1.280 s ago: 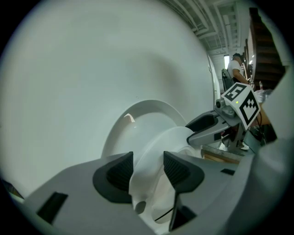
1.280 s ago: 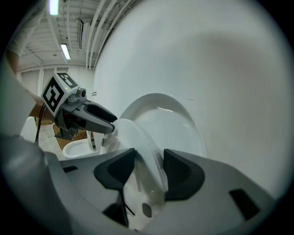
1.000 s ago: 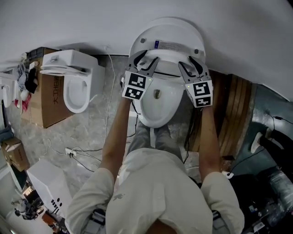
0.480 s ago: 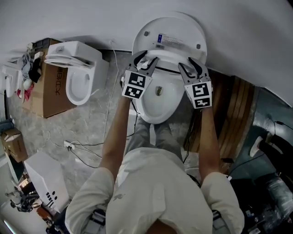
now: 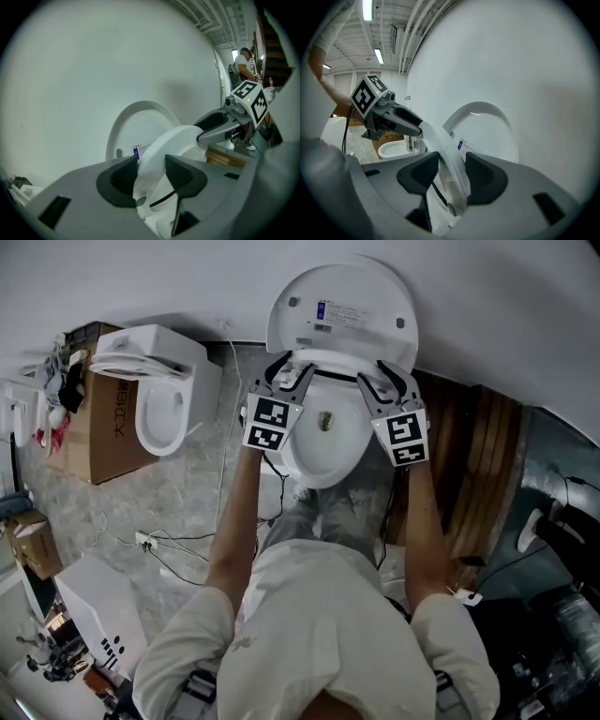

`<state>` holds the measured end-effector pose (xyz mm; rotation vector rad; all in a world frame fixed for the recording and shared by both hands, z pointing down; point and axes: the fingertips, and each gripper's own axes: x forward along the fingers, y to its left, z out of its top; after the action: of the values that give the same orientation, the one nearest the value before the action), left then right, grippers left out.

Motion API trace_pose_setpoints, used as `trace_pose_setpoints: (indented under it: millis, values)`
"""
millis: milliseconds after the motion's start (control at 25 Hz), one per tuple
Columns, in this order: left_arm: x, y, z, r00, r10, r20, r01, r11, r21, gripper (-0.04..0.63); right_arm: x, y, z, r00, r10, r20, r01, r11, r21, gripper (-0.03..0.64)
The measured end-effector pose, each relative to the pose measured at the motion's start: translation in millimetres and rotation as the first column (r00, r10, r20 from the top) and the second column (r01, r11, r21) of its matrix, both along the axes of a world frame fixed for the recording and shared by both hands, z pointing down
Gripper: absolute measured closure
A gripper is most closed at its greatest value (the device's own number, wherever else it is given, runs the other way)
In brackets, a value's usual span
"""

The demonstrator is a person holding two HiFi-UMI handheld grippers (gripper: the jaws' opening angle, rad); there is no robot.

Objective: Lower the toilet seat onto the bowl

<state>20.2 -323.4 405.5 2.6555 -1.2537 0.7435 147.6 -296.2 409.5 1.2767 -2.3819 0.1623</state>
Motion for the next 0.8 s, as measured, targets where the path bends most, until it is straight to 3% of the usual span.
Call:
trace_pose_setpoints:
  millis: [800]
  values:
    - [-21.0,77.5,17.4,0.997,0.080,-0.011,-0.080,0.996,-0.044,0.393,-20.7,77.0,18.2,0.998,0.027,-0.056,-0.031,0.998,-0.059,0.414]
